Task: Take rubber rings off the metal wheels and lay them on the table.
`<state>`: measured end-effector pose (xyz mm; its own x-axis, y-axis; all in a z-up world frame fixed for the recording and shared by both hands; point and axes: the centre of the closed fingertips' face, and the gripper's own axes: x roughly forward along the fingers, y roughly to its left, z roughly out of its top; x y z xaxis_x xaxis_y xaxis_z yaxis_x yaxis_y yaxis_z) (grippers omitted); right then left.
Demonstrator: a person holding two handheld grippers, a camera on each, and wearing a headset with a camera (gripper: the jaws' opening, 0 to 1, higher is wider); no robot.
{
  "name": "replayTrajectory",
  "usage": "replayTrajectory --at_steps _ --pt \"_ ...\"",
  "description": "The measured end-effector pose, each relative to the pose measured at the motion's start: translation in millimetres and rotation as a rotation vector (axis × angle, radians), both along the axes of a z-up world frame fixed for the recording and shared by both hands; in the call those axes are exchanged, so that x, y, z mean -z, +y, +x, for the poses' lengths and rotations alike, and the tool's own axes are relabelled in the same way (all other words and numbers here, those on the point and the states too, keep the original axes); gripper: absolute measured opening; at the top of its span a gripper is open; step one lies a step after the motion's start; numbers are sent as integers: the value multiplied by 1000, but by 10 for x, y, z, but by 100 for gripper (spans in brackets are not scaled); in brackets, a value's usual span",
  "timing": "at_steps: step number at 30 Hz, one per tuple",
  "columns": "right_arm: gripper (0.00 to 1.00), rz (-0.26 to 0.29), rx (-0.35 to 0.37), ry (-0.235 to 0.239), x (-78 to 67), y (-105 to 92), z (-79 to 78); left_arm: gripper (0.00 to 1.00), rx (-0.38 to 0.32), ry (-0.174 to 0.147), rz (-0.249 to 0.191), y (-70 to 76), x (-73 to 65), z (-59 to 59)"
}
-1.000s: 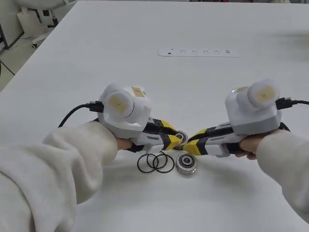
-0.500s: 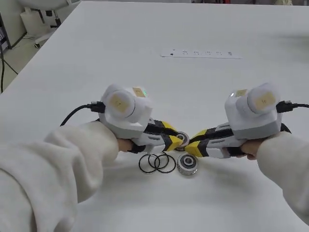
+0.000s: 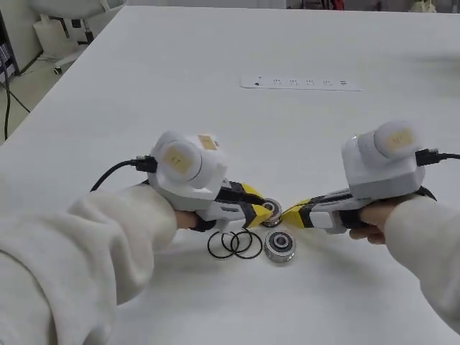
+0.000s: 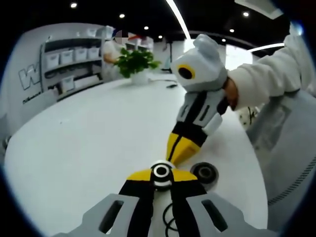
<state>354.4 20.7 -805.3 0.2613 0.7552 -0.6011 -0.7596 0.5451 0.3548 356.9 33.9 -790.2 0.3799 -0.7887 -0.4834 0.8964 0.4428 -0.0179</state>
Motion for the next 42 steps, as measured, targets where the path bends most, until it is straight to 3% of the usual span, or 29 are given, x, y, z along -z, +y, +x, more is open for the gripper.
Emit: replayTrajectory --at_steps 3,5,6,14,29,36,42 --pt "0 32 35 14 -44 -13 24 13 -2 1 0 8 0 0" --pt "0 92 60 35 -146 24 33 13 -1 1 1 10 2 0" --pt "0 69 51 34 -114 15 26 13 -1 2 2 10 2 -1" --pt "0 44 31 20 -140 64 -14 13 -8 -1 12 1 11 -3" --pt "0 43 8 2 -181 98 7 13 -11 -9 9 8 10 8" --pt "0 64 2 -9 -246 135 19 13 -18 -1 -14 50 -13 15" --pt "0 60 -6 -11 -248 153 7 13 -10 -15 -1 40 -11 2"
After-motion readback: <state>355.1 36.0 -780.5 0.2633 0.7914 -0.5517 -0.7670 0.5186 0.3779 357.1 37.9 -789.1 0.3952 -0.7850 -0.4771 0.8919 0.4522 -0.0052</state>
